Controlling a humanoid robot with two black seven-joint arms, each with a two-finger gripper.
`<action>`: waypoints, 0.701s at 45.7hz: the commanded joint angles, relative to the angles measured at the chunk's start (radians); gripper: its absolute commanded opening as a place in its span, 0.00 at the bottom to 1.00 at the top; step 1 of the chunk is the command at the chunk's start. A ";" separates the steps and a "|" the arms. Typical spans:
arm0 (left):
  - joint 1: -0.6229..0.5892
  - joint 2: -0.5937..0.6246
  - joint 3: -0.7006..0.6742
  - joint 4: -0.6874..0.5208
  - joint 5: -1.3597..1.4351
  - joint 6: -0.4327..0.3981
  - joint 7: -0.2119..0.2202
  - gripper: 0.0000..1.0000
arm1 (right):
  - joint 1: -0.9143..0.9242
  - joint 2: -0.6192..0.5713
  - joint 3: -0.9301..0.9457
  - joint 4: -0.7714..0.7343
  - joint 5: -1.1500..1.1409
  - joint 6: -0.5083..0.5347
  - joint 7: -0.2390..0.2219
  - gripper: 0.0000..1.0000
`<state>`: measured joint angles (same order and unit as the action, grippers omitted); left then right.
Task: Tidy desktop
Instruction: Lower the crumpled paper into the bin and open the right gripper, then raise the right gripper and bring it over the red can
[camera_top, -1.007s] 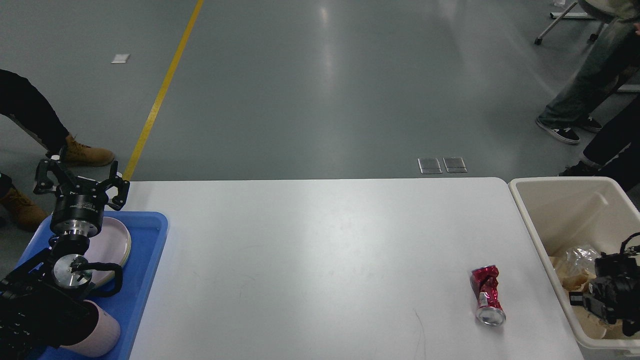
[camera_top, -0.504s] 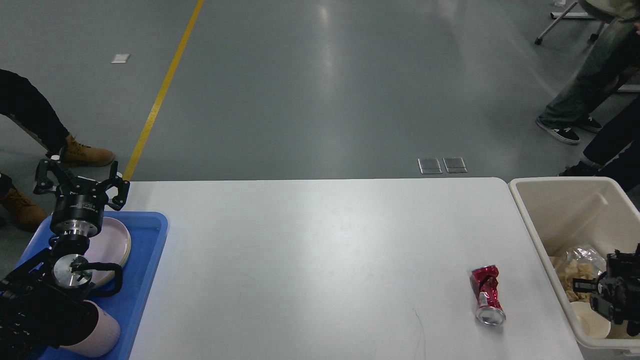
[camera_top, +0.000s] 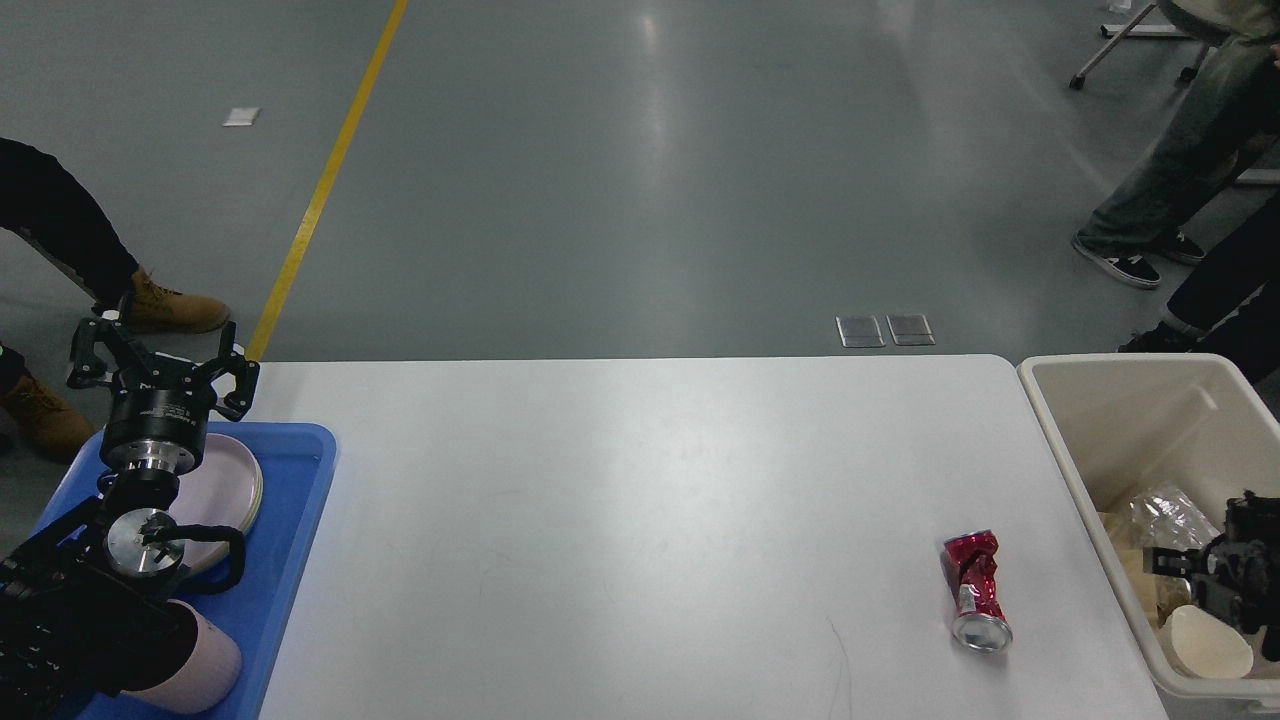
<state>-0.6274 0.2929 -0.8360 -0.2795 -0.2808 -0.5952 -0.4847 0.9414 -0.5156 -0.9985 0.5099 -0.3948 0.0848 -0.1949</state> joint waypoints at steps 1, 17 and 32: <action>0.000 0.000 0.000 0.000 0.000 0.000 0.000 0.96 | 0.207 -0.110 -0.011 0.171 -0.012 0.050 0.000 1.00; 0.000 0.000 0.000 -0.001 0.000 0.000 0.000 0.96 | 0.888 -0.097 -0.193 0.390 -0.016 0.600 0.000 1.00; 0.000 0.000 0.000 0.000 0.000 0.000 0.000 0.96 | 1.246 0.167 -0.160 0.437 -0.003 0.875 0.006 1.00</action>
<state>-0.6274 0.2929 -0.8360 -0.2801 -0.2807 -0.5952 -0.4847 2.1180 -0.4381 -1.1773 0.9267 -0.4035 0.9497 -0.1909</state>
